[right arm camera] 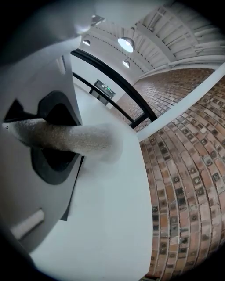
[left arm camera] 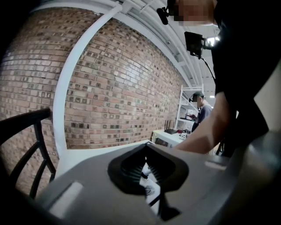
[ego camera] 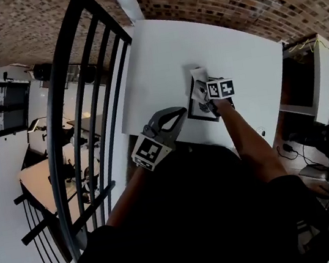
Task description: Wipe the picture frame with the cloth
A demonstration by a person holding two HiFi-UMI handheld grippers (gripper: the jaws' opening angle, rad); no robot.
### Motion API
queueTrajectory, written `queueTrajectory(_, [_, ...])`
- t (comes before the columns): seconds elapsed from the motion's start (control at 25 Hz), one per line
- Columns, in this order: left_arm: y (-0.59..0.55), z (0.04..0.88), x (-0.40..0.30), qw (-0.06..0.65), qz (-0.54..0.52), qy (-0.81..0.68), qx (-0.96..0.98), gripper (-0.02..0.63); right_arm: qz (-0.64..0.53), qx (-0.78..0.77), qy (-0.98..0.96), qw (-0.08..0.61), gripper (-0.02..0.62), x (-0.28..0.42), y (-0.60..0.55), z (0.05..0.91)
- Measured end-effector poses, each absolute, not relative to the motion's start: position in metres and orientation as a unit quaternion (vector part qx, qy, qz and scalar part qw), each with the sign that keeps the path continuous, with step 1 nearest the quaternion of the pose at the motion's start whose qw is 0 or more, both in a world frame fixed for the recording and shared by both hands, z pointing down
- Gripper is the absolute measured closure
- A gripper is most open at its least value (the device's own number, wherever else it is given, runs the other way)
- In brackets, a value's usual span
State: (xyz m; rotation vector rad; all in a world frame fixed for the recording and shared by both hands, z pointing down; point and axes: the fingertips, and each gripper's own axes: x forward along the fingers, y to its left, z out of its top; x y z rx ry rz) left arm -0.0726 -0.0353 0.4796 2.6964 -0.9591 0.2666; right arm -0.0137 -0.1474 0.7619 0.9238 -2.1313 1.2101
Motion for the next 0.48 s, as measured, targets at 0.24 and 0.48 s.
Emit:
queueTrajectory(0.24, [-0.033, 0.482, -0.075, 0.136, 0.098, -0.329, 0.929, 0.606, 0.442, 0.361, -0.777, 0.268, 0.491, 0.002, -0.149, 0.766])
queueTrajectory(0.48, [-0.035, 0.488, -0.069, 0.125, 0.094, -0.316, 0.936, 0.606, 0.444, 0.387, -0.763, 0.267, 0.491, 0.03, -0.146, 0.765])
